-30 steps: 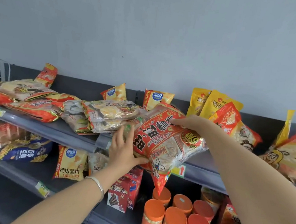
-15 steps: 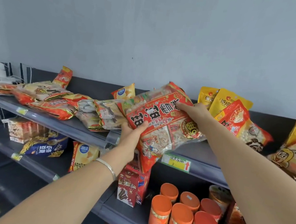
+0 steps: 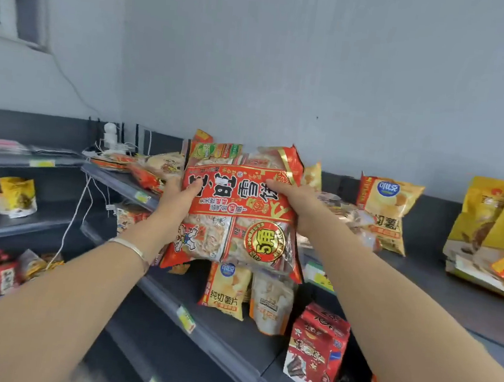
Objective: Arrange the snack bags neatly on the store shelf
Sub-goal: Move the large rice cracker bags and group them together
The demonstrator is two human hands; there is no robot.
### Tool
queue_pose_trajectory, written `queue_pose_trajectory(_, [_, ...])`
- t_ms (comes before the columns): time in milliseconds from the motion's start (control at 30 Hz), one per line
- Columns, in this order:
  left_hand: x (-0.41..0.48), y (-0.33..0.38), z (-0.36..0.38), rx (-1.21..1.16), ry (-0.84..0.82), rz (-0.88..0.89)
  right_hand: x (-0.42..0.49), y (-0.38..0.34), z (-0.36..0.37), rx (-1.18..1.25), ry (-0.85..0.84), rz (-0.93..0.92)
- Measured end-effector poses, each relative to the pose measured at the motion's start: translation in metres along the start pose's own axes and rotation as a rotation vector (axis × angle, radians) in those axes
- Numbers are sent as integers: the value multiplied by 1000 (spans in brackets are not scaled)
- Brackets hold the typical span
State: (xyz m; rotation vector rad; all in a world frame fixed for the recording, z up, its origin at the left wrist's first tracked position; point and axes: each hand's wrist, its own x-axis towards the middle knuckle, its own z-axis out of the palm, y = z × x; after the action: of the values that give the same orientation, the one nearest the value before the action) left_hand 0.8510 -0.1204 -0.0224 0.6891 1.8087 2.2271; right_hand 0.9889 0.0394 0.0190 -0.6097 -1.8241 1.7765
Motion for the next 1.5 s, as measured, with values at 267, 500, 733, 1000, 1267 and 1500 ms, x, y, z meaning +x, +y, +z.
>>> queue_pose_trajectory(267, [100,-8,-136,341,189,8,77,20,152,275,23,12])
queue_pose_trajectory(500, [160,-41,-174,21,469,-128,147,46,243,542,161,58])
queue_pose_trajectory(733, [230,-63,-187,-473,100,-250,227,65,308,714,91,98])
queue_pose_trajectory(1000, [342,-68,-224,-500,236,-123,330,55,364,571,-105,122])
queue_pose_trajectory(1267, [427,-55,-284,-381,363,-20,428,33,400,605,-14,55])
queue_pose_trajectory(1500, [508,-65,-322,-335,298,-19,495,36,431,-41,8,-132])
